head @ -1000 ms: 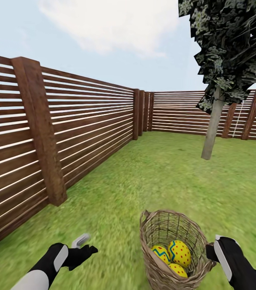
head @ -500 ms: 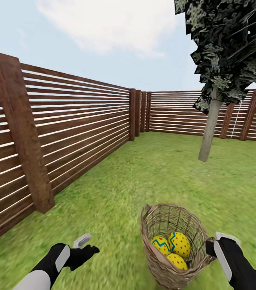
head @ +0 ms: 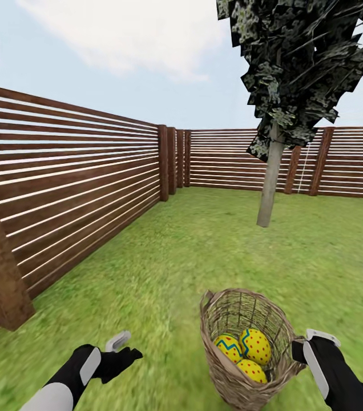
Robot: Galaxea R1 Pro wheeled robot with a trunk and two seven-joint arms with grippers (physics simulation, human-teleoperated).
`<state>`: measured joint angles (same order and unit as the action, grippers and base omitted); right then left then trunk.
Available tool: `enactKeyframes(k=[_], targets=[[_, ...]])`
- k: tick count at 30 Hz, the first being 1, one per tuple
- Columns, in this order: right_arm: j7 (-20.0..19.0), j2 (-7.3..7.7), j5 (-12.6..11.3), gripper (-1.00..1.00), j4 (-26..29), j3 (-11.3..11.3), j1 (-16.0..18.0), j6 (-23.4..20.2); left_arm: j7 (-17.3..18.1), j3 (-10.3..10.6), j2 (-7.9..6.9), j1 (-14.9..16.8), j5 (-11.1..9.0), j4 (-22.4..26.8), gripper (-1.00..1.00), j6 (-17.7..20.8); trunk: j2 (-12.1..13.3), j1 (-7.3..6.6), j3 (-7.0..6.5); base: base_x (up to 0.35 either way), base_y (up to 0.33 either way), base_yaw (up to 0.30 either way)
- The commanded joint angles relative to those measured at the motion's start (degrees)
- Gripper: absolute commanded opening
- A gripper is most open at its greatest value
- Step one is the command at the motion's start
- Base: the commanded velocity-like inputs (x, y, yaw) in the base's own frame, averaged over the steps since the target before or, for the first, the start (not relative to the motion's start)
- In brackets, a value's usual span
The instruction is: Take the three Easter eggs out of the wicker basket on the lawn in the garden, then place them on the lawn next to a single tree (choose any tree) so that all three eggs are next to the same tree and none are left in the basket.
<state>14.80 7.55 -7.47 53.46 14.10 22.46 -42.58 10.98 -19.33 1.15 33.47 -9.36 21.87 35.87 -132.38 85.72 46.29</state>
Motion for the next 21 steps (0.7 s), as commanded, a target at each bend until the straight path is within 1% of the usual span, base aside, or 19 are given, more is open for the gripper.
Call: enactKeyframes(k=[1, 4, 8, 16, 21], targets=[[0.40, 0.01, -1.26, -1.00, 0.07, -0.08, 0.05, 0.04, -0.04, -0.36, 0.06, 0.02, -0.13, 0.11, 1.00, 0.43, -0.03, 0.02, 0.06, 0.302, -0.136, -0.024], [0.40, 0.01, -1.24, -1.00, 0.07, -0.08, 0.04, 0.04, -0.08, -0.38, 0.15, 0.02, -0.12, 0.02, 1.00, 0.36, -0.03, 0.02, 0.06, 0.300, -0.172, -0.006], [0.40, 0.01, -1.23, -1.00, -0.11, -0.06, 0.06, 0.04, -0.03, -0.36, 0.09, 0.02, -0.13, -1.02, 1.00, -1.80, 1.57, -0.86, -0.66, 0.276, -0.224, 0.000], [0.49, 0.01, -1.23, -1.00, -0.72, -0.11, 0.05, 0.22, 0.02, -0.36, 0.08, 0.02, -0.13, -1.21, 1.00, -2.01, 1.57, -0.86, -0.66, 0.267, -0.235, 0.000], [0.49, 0.01, -1.23, -1.00, -0.72, -0.09, 0.06, 0.22, 0.09, -0.36, 0.13, 0.02, -0.13, -1.28, 1.00, -2.04, 3.58, -1.96, -1.56, 0.258, -0.245, 0.000]])
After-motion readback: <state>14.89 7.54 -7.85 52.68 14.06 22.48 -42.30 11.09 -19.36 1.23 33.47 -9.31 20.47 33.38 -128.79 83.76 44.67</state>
